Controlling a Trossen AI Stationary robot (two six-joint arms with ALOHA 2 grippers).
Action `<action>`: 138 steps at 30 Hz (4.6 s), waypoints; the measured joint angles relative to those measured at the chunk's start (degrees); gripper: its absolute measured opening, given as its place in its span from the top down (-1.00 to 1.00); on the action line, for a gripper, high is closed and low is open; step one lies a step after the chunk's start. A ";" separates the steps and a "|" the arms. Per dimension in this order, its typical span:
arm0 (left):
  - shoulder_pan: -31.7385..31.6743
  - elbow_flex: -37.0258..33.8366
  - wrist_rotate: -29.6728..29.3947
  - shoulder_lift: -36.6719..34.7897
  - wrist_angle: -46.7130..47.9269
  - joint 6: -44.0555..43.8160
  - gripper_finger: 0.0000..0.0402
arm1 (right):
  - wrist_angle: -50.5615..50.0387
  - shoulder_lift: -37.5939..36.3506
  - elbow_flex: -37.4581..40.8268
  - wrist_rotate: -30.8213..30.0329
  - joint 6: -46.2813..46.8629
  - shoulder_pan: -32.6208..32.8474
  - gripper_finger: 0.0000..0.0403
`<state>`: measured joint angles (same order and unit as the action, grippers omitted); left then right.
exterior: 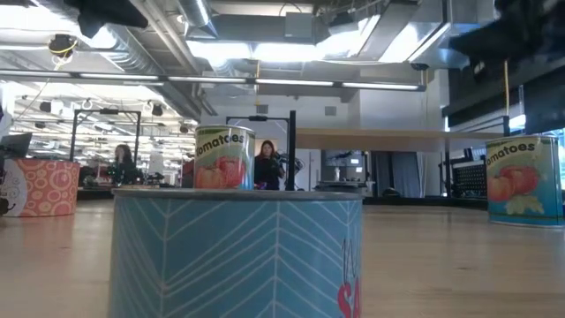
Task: Pick and place cans onto a shelf
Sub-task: Put the canned carrots on the shelf
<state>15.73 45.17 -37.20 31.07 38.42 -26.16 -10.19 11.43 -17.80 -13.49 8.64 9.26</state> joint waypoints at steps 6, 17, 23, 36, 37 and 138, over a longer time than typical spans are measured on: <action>0.00 0.00 -0.20 -0.11 -4.65 -0.17 1.00 | -20.02 5.48 -16.98 -8.80 1.60 0.00 0.96; -0.15 0.00 -2.65 0.10 -5.11 5.73 1.00 | -33.67 19.10 -36.19 -13.08 1.73 -0.02 0.96; -2.82 3.17 -2.22 4.43 -4.36 5.80 1.00 | -39.75 24.65 -42.54 -13.86 6.62 -0.02 0.96; -15.05 27.55 1.96 22.07 29.66 -7.45 1.00 | -42.52 29.23 -47.41 -13.91 9.28 -0.02 0.96; -16.41 28.87 3.25 23.24 31.68 -9.36 1.00 | -42.52 29.32 -47.41 -13.91 9.61 -0.02 0.96; -49.24 29.08 27.23 68.63 11.72 68.88 0.71 | -42.41 29.30 -47.34 -13.83 13.79 -0.02 0.96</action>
<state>-33.51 74.24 -9.98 99.70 50.14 42.72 -52.60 40.73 -65.14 -27.32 22.44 9.23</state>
